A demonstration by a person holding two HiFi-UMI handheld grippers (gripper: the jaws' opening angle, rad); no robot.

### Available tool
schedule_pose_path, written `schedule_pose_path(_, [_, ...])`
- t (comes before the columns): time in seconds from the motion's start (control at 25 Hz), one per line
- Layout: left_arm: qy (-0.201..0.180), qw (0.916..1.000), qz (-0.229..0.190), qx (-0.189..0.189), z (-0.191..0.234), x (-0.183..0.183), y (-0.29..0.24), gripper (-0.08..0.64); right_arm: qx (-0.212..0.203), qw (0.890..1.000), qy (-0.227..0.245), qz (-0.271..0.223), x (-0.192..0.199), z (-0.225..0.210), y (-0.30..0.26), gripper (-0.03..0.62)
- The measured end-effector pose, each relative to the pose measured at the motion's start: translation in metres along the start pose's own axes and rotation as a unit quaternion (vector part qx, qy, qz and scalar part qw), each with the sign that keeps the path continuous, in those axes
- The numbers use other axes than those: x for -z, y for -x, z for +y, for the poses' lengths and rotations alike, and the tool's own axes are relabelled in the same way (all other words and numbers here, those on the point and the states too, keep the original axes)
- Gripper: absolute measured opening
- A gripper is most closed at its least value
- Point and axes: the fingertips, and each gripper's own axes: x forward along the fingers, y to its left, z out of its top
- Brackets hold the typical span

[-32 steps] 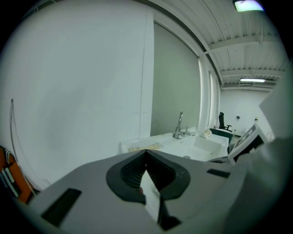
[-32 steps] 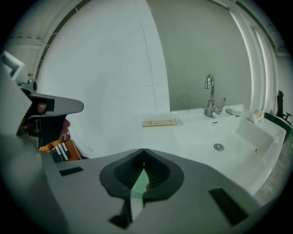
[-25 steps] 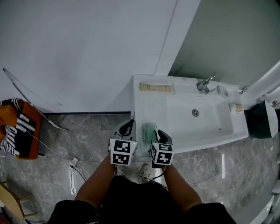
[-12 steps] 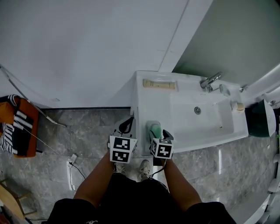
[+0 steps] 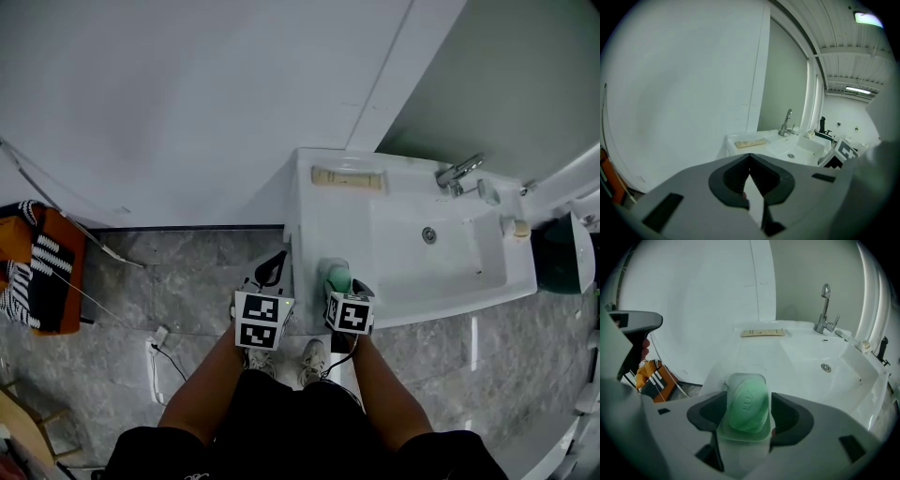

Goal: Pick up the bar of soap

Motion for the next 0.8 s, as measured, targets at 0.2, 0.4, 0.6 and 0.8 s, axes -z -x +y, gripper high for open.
schedule_pose_path(0.2, [-0.001, 1.0000, 0.004, -0.002, 0.001, 0.003, 0.000, -0.002, 0.005, 1.000, -0.005, 0.014, 0.007, -0.004, -0.004, 0.291])
schedule_pose_path(0.4, [-0.002, 1.0000, 0.005, -0.005, 0.001, 0.005, 0.000, -0.002, 0.001, 1.000, -0.006, 0.019, 0.010, -0.003, -0.008, 0.291])
schedule_pose_path(0.6, [-0.002, 1.0000, 0.006, -0.005, 0.001, 0.005, -0.001, -0.002, -0.002, 1.000, -0.001, 0.022, 0.009, -0.003, -0.011, 0.291])
schedule_pose_path(0.8, [-0.003, 1.0000, 0.005, -0.003, -0.001, 0.003, -0.002, -0.002, 0.000, 1.000, -0.002, 0.016, 0.008, -0.004, -0.007, 0.287])
